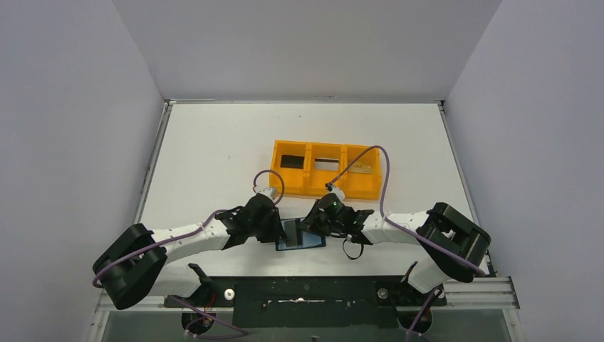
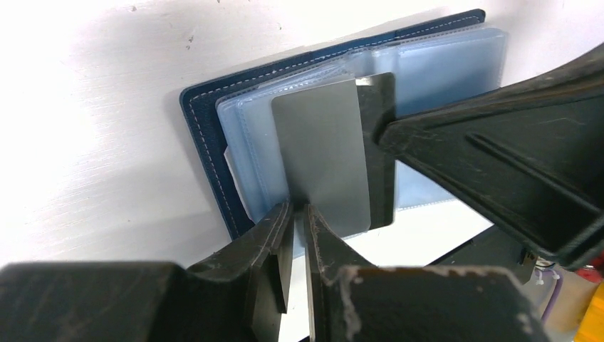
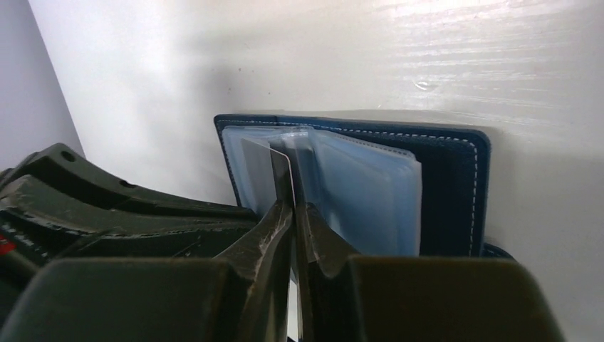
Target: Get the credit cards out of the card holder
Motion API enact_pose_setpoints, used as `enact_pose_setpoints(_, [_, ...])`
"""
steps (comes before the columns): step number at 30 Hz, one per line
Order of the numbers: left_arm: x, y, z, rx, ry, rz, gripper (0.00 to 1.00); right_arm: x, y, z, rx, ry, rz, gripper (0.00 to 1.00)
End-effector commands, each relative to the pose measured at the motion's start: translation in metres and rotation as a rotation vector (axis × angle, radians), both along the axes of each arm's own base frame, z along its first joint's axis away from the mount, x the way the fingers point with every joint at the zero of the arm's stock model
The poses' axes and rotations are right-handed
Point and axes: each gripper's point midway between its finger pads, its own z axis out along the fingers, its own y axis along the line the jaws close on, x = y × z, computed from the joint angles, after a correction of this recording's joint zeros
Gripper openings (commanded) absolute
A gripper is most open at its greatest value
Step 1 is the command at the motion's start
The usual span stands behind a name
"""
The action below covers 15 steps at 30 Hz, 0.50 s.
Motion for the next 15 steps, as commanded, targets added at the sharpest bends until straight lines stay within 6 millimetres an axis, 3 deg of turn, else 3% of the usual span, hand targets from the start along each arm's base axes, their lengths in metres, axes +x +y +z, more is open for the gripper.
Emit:
enact_pose_setpoints(1, [-0.011,0.029,-0.023,0.139,0.028,0.003,0.13,0.009,-0.009,0.013,0.007,-0.045,-0.013,0.03])
enact_pose_setpoints(10, [-0.009,0.026,-0.023,0.144,0.027,-0.012,0.12,-0.001,0.015,0.013,0.121,-0.024,0.044,0.24])
enact_pose_setpoints(15, [-0.009,0.026,-0.025,0.144,0.034,-0.009,0.10,-0.004,0.014,0.010,0.128,-0.001,0.041,0.27])
